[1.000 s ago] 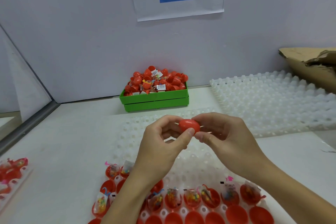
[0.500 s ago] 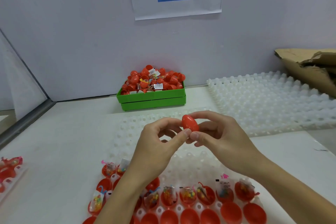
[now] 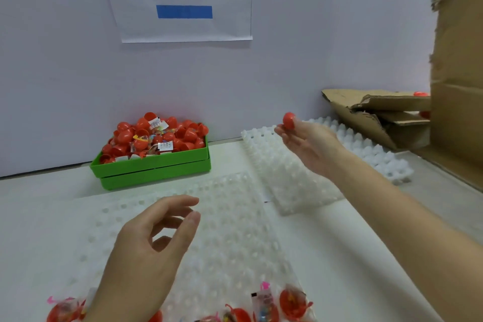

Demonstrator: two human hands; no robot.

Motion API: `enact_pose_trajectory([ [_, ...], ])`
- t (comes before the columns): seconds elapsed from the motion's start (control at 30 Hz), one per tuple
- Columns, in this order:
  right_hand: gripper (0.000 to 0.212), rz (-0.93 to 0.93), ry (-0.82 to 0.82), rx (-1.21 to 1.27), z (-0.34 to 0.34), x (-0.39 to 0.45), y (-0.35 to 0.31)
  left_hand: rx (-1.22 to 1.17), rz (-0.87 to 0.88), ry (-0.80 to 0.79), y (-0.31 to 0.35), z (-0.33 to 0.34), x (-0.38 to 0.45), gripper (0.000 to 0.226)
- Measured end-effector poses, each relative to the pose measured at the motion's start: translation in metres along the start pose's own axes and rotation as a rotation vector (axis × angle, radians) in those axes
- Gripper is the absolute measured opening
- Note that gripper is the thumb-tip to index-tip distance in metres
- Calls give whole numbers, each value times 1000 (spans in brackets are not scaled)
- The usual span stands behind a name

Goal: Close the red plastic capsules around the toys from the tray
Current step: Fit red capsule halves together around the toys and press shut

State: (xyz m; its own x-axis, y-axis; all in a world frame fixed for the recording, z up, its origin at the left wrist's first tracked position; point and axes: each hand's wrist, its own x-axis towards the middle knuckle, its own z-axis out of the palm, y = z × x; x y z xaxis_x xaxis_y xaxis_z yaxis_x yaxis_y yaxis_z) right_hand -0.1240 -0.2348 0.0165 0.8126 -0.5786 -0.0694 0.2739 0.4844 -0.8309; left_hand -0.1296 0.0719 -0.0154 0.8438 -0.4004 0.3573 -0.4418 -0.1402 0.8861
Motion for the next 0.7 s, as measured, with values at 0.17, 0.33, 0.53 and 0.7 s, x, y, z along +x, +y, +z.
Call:
enact_pose_trajectory([
  [0.17,37,-134,322,132,-15,85,-54,-31,-11,35,-1,4,1,25],
  [0.33,55,-170,440,432,-43,120,-78,-6,-30,37,-8,8,2,14],
  [0.53,31,-83,251,-23,-33,77,-18,50,-51,39,-9,11,4,14],
  [0.7,21,-32,-122,-650,-17,17,17,202,-62,-3,-13,-5,7,24],
])
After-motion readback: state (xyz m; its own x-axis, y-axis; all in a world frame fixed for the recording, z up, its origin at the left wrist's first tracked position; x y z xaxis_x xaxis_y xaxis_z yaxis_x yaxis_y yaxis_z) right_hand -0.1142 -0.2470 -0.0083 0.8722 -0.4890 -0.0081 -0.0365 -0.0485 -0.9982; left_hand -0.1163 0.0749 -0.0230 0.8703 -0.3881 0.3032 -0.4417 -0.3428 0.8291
